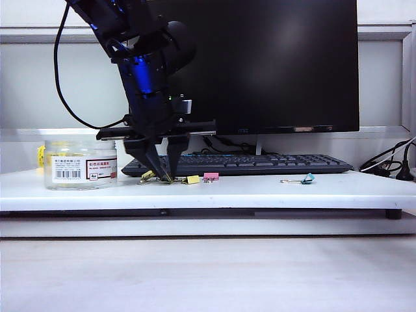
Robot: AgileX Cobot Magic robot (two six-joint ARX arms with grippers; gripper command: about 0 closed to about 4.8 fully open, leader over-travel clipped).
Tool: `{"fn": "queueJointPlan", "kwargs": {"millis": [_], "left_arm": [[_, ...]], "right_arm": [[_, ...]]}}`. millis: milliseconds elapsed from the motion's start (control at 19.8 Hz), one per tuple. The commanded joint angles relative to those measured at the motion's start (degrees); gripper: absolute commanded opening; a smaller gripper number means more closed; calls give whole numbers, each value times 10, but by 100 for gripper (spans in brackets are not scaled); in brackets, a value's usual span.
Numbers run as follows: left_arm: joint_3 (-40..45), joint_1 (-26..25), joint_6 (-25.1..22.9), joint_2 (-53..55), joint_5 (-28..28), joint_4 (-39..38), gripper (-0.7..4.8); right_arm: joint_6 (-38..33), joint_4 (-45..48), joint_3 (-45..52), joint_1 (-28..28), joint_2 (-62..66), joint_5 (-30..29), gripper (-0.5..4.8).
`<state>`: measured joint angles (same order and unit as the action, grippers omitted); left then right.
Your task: Pick up the clips with the largest number of clips of the same color on the table and place them in a round transparent plastic box.
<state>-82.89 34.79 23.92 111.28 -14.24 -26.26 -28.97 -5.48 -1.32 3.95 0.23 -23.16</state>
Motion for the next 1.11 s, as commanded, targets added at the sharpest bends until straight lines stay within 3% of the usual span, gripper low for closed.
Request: {"fn": "queueJointPlan", "kwargs": {"millis": [51, 859, 960, 1111], "left_arm": [[-2, 1, -10, 0, -1, 2, 73], [-32, 1, -35, 0, -12, -3, 47], [-48, 1, -42, 0, -12, -10, -4], [-54, 1, -45, 0, -12, -15, -5]], "right_arm": [[5, 10, -2, 0, -1, 1, 158], [5, 10, -2, 0, -1, 3, 158], [5, 10, -2, 0, -1, 3, 158], [5, 10, -2, 0, -1, 3, 157]]}}
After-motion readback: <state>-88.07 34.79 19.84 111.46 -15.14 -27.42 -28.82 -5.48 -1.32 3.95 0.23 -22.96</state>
